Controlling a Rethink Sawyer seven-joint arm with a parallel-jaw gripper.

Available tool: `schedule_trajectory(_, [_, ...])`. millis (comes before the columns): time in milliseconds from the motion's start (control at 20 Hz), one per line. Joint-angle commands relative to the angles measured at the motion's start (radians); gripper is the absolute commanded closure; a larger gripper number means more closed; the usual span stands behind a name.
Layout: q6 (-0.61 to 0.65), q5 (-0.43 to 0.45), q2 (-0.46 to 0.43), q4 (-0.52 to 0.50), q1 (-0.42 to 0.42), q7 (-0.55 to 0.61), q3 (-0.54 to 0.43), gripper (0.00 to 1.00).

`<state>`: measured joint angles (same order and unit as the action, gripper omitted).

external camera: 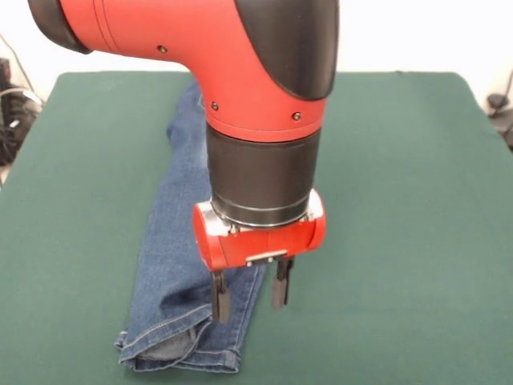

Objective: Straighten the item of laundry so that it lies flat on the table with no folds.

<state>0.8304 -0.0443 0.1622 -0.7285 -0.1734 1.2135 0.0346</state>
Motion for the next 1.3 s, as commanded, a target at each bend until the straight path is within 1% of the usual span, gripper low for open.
schedule_trajectory(50, [0.142, -0.004, -0.067, 0.119, 0.021, 0.136, -0.048, 0.0])
schedule_trajectory(100, [0.138, 0.002, -0.072, 0.122, 0.016, 0.095, -0.063, 0.0])
schedule_trajectory(150, [0.116, 0.009, -0.059, 0.069, 0.006, 0.05, -0.076, 0.0])
schedule_trajectory(200, [0.134, 0.019, -0.064, 0.065, 0.003, -0.004, -0.087, 0.0])
schedule_trajectory(300, [0.11, 0.031, -0.045, -0.001, -0.006, -0.085, -0.109, 0.0])
schedule_trajectory(350, [0.095, 0.044, -0.022, -0.059, -0.009, -0.127, -0.112, 0.0])
schedule_trajectory(400, [0.12, 0.058, -0.019, -0.06, -0.005, -0.171, -0.112, 0.0])
schedule_trajectory(450, [0.125, 0.071, -0.01, -0.086, -0.006, -0.211, -0.114, 0.0])
schedule_trajectory(550, [0.156, 0.079, 0.0, -0.111, -0.01, -0.265, -0.127, 0.0])
schedule_trajectory(700, [0.194, 0.089, 0.003, -0.121, -0.012, -0.268, -0.133, 0.0])
schedule_trajectory(850, [0.178, 0.112, 0.013, -0.159, -0.021, -0.295, -0.144, 0.0])
schedule_trajectory(1000, [0.19, 0.138, 0.01, -0.158, -0.029, -0.337, -0.159, 0.0])
schedule_trajectory(1050, [0.188, 0.146, 0.015, -0.178, -0.035, -0.347, -0.166, 0.0])
schedule_trajectory(1100, [0.198, 0.153, 0.013, -0.176, -0.04, -0.363, -0.174, 0.0])
schedule_trajectory(1150, [0.183, 0.163, 0.018, -0.198, -0.05, -0.384, -0.187, 0.0])
schedule_trajectory(1300, [0.158, 0.2, 0.024, -0.22, -0.074, -0.462, -0.226, 0.0])
